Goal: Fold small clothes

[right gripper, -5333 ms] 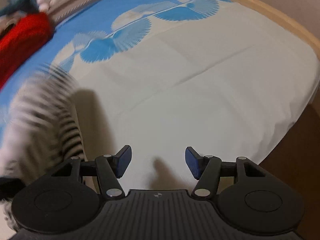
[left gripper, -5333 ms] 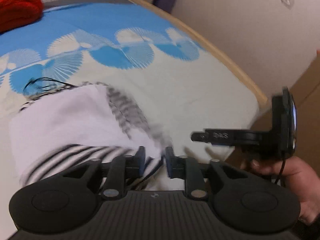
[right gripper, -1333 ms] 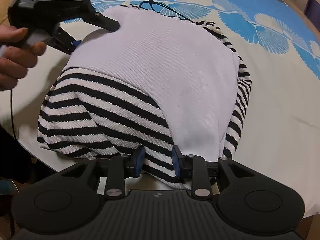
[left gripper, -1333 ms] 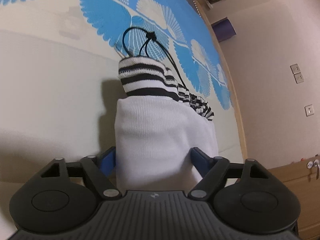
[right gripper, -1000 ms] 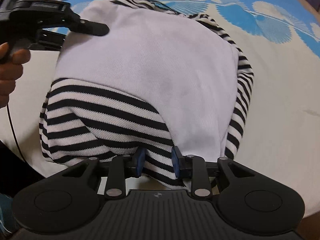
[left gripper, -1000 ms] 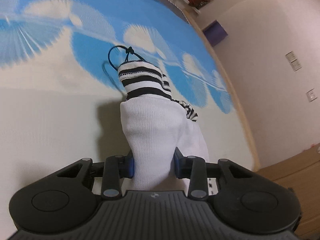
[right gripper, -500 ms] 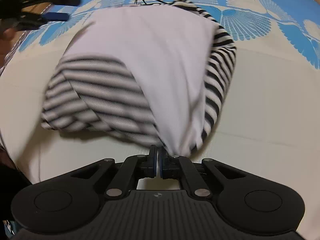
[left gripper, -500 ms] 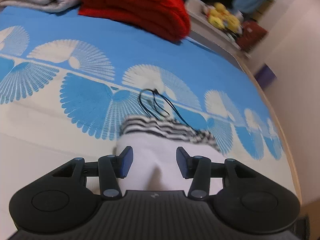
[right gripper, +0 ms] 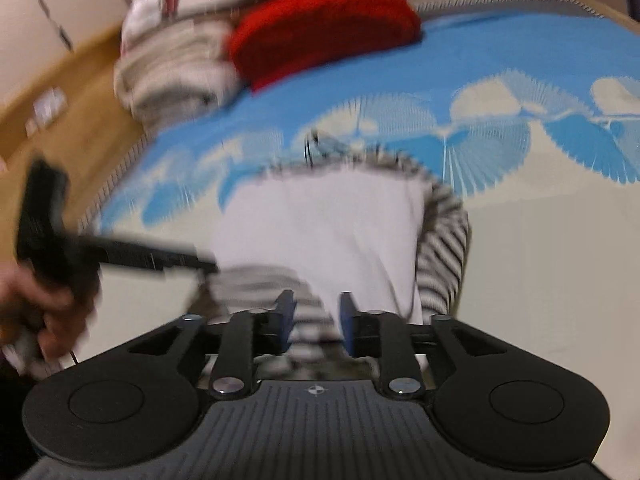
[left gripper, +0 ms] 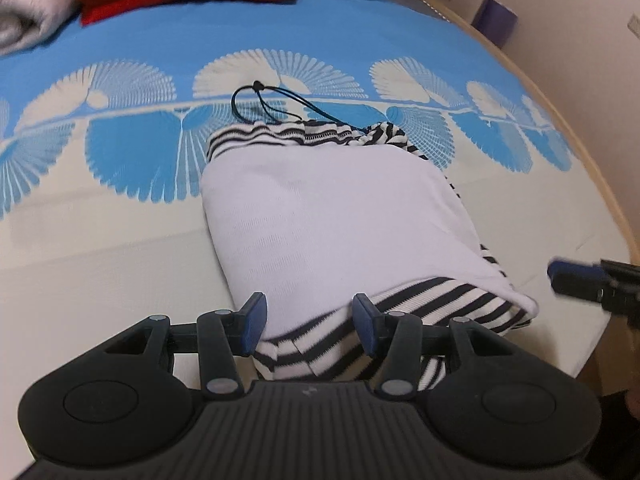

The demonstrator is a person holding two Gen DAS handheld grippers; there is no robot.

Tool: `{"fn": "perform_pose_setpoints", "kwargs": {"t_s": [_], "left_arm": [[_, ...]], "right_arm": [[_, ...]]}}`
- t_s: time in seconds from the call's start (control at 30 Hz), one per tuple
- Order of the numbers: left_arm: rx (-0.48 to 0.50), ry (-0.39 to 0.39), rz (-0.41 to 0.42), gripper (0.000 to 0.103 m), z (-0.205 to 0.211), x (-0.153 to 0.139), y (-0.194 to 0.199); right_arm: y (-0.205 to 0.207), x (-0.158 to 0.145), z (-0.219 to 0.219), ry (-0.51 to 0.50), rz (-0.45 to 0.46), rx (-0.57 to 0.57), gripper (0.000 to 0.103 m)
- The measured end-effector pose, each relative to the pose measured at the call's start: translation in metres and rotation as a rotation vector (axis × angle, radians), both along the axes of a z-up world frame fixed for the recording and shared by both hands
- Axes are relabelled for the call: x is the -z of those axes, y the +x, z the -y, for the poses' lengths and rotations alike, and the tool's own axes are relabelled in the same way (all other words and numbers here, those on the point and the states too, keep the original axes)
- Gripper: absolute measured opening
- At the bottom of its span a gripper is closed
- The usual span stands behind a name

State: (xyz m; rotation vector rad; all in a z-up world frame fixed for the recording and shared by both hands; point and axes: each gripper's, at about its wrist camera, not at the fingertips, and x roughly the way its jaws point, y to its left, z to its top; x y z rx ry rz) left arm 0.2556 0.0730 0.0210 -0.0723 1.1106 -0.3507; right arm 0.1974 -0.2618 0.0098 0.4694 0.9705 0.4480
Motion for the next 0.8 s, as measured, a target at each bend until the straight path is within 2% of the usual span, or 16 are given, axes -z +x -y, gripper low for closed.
{"fn": "perform_pose_setpoints", "kwargs": {"t_s": [0.07, 0.13, 0.17, 0.23, 0.27, 0.3, 0.37, 0.4, 0.43, 0.47, 0.5, 0.53, 0.57, 0.63, 0.67, 0.8], "left_arm": [[-0.053, -0.047, -0.043, 0.052, -0.003, 0.001, -0.005], [-0.091, -0.121, -0.158, 0.052, -0.004, 0.01, -0.01], [-0.102, -0.103, -0.186, 0.052, -0.002, 0.01, -0.013], [-0.109, -0.024, -0.161, 0.051, -0.001, 0.001, -0.022], [-0.113, -0.014, -0.139, 0.051, -0.001, -0.004, -0.026], [-0.131, -0.025, -0.131, 0.052, -0.004, -0.007, -0.029], [-0.176, -0.097, -0.147, 0.052, -0.009, -0.003, -0.034], [-0.185, -0.149, -0.168, 0.052, -0.01, 0.003, -0.036], [-0.188, -0.19, -0.199, 0.052, -0.009, 0.012, -0.038], [-0.193, -0.192, -0.218, 0.052, -0.004, 0.016, -0.037], [-0.192, -0.178, -0.211, 0.052, -0.002, 0.017, -0.036], [-0.179, -0.163, -0.196, 0.049, 0.002, 0.017, -0.035], [-0.165, -0.145, -0.184, 0.044, 0.005, 0.017, -0.035], [-0.136, -0.098, -0.166, 0.013, 0.009, 0.016, -0.036], [-0.119, -0.1, -0.163, 0.004, 0.01, 0.015, -0.038], [-0.029, -0.128, -0.066, 0.001, 0.004, -0.009, -0.051]], "right_arm": [[0.01, 0.007, 0.001, -0.038, -0.017, 0.052, 0.051], [0.02, 0.019, -0.001, -0.068, -0.079, 0.059, 0.051], [0.025, 0.027, -0.004, -0.076, -0.117, 0.055, 0.051], [0.031, 0.04, -0.012, -0.094, -0.185, 0.044, 0.051], [0.033, 0.046, -0.016, -0.1, -0.209, 0.041, 0.051], [0.032, 0.049, -0.02, -0.101, -0.221, 0.039, 0.051], [0.03, 0.051, -0.024, -0.097, -0.226, 0.046, 0.05], [0.028, 0.053, -0.025, -0.092, -0.229, 0.05, 0.049], [0.027, 0.053, -0.024, -0.079, -0.232, 0.057, 0.039], [0.025, 0.054, -0.021, -0.065, -0.237, 0.065, 0.023], [0.024, 0.054, -0.018, -0.051, -0.241, 0.077, 0.015], [0.022, 0.054, -0.014, -0.038, -0.24, 0.088, 0.003], [0.019, 0.051, -0.009, -0.024, -0.232, 0.096, 0.002], [0.014, 0.043, 0.001, 0.007, -0.187, 0.121, 0.001], [0.01, 0.036, 0.01, 0.03, -0.157, 0.141, 0.001], [-0.007, 0.012, 0.045, 0.153, -0.059, 0.18, 0.001]]}}
